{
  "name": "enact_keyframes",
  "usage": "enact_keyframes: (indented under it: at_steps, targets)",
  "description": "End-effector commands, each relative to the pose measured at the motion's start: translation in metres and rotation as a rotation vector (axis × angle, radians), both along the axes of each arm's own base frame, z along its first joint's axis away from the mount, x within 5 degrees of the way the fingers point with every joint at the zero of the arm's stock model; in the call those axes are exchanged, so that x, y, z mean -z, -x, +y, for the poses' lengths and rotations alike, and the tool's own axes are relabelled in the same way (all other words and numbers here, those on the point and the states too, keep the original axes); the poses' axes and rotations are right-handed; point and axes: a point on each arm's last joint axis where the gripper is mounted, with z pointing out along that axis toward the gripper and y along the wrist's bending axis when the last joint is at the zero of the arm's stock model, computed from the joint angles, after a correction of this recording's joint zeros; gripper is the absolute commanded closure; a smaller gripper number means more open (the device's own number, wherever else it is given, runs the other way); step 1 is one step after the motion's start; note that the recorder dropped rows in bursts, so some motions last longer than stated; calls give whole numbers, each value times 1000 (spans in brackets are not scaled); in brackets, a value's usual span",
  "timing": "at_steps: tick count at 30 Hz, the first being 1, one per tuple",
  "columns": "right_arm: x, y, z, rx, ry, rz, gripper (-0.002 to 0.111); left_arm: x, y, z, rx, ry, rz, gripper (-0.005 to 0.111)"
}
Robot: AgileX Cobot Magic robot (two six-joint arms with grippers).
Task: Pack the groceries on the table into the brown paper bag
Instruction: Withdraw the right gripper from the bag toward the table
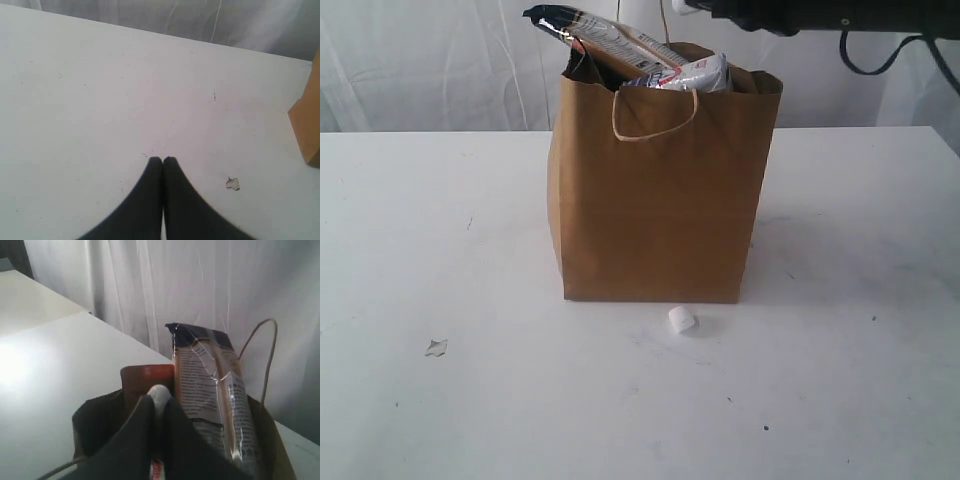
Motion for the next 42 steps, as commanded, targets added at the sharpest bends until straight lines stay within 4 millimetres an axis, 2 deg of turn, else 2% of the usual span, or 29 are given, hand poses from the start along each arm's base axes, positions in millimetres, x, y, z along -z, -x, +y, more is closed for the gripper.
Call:
enact_keyframes:
  at_steps: [1, 4, 7, 15, 17, 26, 29, 32, 35, 37, 39, 42]
  targets:
    - [10, -9, 0, 1, 8, -2, 108, 1, 0, 0, -4, 6, -5, 107]
    - [24, -17, 1, -3, 57, -20, 108, 1, 0, 0, -4, 6, -5, 107]
    - [34, -22, 4, -29, 63, -2, 99, 1, 0, 0, -4, 6, -5, 107]
    - [33, -25, 3, 1, -1, 15, 53, 1, 0, 0, -4, 6, -5, 107]
    - [33, -25, 3, 3, 0, 15, 49, 1, 0, 0, -4, 6, -5, 107]
    - [32, -27, 1, 35, 10, 12, 50, 1, 0, 0, -4, 6, -5, 107]
    - [25, -24, -2, 58, 22, -11, 50, 1, 0, 0, -4, 6, -5, 107]
    - [8, -12, -7, 55, 52, -62, 51, 1, 0, 0, -4, 6, -5, 107]
    - [-11, 8, -15, 54, 152, -84, 53, 1, 0, 0, -4, 6, -5, 107]
    - [-17, 20, -24, 91, 289, -76, 55, 1, 0, 0, -4, 6, -5, 107]
    - [-17, 30, -36, 146, 450, -38, 60, 1, 0, 0, -4, 6, -5, 107]
    - [-12, 35, -56, 287, 636, 55, 74, 1, 0, 0, -4, 6, -5, 107]
